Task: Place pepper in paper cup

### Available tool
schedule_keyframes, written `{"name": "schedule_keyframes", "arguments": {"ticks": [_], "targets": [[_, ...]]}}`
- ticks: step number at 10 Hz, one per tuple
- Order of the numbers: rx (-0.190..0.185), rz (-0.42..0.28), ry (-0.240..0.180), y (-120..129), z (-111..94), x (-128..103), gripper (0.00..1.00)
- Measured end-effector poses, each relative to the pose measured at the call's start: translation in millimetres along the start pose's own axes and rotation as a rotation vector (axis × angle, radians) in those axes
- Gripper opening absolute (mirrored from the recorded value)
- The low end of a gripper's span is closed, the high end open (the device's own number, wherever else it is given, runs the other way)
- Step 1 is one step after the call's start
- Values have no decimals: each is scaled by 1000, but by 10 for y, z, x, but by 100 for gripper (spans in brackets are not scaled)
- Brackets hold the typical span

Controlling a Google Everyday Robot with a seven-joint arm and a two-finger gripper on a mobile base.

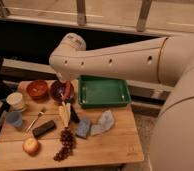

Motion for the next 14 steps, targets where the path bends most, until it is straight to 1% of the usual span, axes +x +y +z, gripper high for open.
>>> {"name": "schedule_keyframes", "arguments": {"ticks": [2, 3, 6, 8, 10, 13, 14], "targets": [[2, -7, -2, 15, 5, 1, 0], [7, -15, -13, 4, 33, -9, 0], [-15, -63, -40, 286, 243, -187, 0], [-42, -106, -60, 561, 444, -420, 0], [-67, -126, -84, 695, 567, -586, 0], [-120, -131, -118, 983, 760, -786, 0], [-145, -112, -133, 1182, 844, -875, 0]]}}
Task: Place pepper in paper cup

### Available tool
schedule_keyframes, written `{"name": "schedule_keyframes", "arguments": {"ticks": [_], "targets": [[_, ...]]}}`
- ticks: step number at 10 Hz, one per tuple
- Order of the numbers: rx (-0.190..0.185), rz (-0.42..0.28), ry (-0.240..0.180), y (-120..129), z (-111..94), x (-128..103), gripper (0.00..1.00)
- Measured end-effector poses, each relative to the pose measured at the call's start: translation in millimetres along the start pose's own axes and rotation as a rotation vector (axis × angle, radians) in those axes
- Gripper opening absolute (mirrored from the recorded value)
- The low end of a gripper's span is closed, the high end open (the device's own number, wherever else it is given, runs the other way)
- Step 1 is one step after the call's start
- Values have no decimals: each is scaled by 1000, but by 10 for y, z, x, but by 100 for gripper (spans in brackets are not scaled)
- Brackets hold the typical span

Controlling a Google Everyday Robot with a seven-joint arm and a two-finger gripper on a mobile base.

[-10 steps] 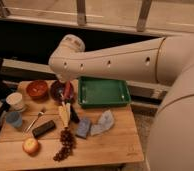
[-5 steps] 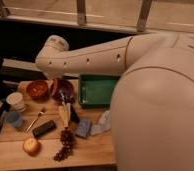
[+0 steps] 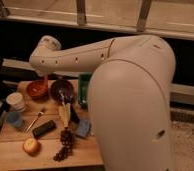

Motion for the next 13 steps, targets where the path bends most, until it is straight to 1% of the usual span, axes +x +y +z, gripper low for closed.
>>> {"name": "schedule_keyframes", "arguments": {"ticks": [1, 2, 7, 8, 9, 10, 11, 13], "targets": [[-25, 12, -7, 124, 86, -64, 0], [-35, 17, -9, 169, 116, -88, 0], [-33, 18, -10, 152, 111, -89, 0], [-46, 25, -14, 161, 105, -114, 0], [-100, 31, -19, 199, 135, -141, 0], [-189, 29, -22, 248, 191, -185, 0], [-246, 20, -20, 344, 263, -222, 0], [-324, -10, -12, 611, 387, -255, 0]]}}
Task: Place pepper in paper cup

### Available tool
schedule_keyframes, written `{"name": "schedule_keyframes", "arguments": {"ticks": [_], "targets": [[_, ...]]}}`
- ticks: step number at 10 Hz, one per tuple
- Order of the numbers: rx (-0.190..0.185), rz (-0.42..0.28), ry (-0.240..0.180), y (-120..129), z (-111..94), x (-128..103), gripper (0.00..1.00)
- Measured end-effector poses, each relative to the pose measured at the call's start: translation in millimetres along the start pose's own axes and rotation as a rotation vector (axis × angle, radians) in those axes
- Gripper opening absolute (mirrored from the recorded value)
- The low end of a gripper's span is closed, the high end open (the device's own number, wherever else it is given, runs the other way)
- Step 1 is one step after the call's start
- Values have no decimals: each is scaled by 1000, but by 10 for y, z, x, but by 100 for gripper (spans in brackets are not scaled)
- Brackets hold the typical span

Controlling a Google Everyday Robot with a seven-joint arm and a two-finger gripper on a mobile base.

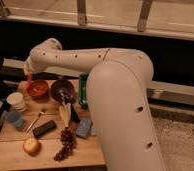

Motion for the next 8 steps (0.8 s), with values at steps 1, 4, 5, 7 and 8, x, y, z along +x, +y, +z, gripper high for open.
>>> {"name": "schedule_keyframes", "arguments": {"ticks": [1, 4, 5, 7, 8], "targets": [[-30, -22, 11, 66, 115, -26, 0], [-73, -108, 66, 371, 380, 25, 0], [-78, -129, 83, 431, 457, 53, 0], [-80, -171, 111, 566, 613, 87, 0], [-72, -182, 117, 564, 671, 84, 0]]}}
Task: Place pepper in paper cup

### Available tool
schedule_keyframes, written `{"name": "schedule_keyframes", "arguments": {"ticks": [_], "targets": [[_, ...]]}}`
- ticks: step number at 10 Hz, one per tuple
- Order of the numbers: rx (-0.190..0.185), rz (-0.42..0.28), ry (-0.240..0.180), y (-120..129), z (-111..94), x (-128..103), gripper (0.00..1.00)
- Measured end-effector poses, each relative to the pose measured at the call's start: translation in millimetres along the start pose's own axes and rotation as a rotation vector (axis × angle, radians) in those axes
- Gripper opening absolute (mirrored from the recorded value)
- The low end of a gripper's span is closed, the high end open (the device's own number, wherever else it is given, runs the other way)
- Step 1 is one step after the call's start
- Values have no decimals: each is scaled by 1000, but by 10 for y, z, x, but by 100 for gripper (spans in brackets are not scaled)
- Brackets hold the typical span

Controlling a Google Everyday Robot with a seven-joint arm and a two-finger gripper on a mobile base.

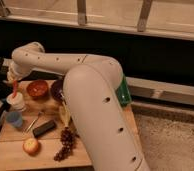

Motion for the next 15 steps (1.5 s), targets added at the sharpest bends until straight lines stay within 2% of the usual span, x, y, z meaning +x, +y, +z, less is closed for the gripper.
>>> {"name": "schedule_keyframes", "arguments": {"ticks": [3, 5, 8, 11, 12, 15], "targets": [[22, -46, 0, 92, 201, -121, 0], [26, -69, -19, 95, 323, -188, 0], [30, -89, -39, 71, 399, -160, 0], [42, -76, -49, -26, 438, -95, 0], [47, -73, -51, -43, 455, -83, 3], [57, -70, -49, -57, 537, -48, 34]]}}
